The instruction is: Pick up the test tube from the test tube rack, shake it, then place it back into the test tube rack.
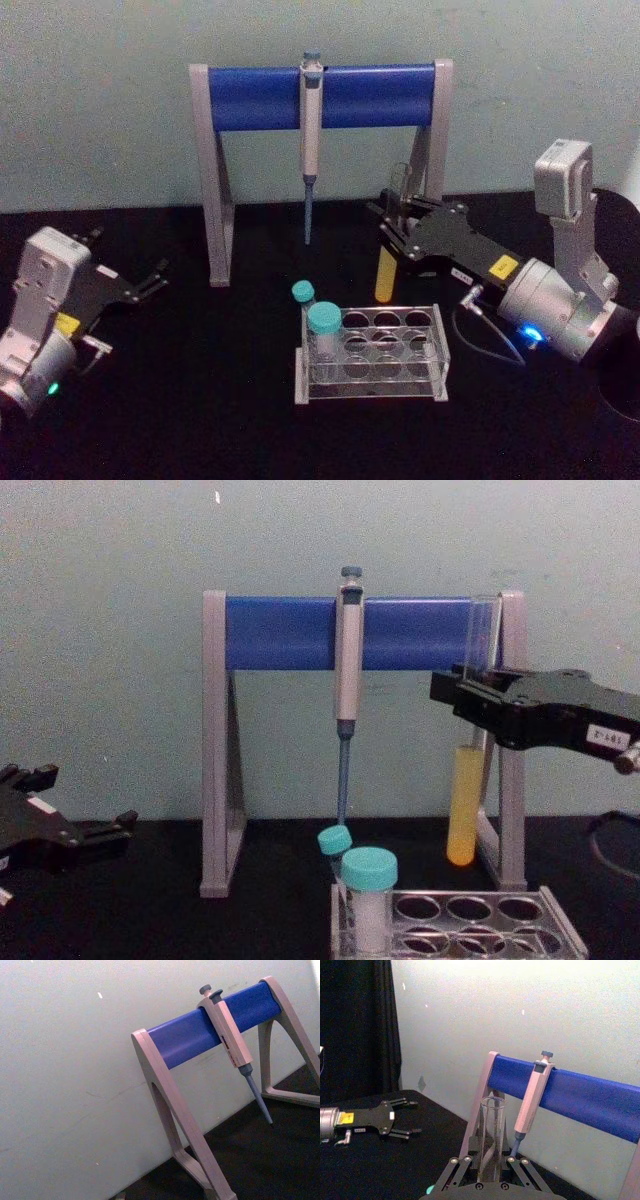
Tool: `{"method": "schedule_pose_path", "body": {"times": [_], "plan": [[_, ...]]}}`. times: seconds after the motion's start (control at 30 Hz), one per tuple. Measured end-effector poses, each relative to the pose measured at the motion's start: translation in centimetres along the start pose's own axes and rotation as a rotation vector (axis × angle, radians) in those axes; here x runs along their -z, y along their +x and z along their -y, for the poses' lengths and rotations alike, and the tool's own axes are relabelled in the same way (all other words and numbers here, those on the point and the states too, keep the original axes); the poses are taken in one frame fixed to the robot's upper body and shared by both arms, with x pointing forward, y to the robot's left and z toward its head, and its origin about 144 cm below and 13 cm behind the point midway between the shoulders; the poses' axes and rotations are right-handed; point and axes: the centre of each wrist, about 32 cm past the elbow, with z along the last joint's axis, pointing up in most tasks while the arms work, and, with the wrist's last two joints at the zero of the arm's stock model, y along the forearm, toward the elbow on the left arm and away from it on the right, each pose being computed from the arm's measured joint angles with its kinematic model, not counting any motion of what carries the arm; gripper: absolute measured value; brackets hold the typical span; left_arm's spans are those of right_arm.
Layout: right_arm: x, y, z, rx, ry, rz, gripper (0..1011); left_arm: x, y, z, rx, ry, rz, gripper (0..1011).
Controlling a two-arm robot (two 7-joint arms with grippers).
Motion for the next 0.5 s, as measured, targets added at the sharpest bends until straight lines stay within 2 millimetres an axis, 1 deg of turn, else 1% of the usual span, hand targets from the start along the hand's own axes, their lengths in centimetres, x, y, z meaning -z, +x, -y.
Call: {"method": "schedule_pose_path", "body": {"times": [0.3, 0.5], "plan": [[0.17, 0.32, -0.52, 0.001, 0.003, -0.004, 229, 0.0, 0.0, 0.0, 0.0, 0.0, 0.0, 1010], [0.25, 0.54, -0.38, 0.022, -0.005, 0.007, 229, 0.0, 0.0, 0.0, 0.0, 0.0, 0.0, 1010]]}}
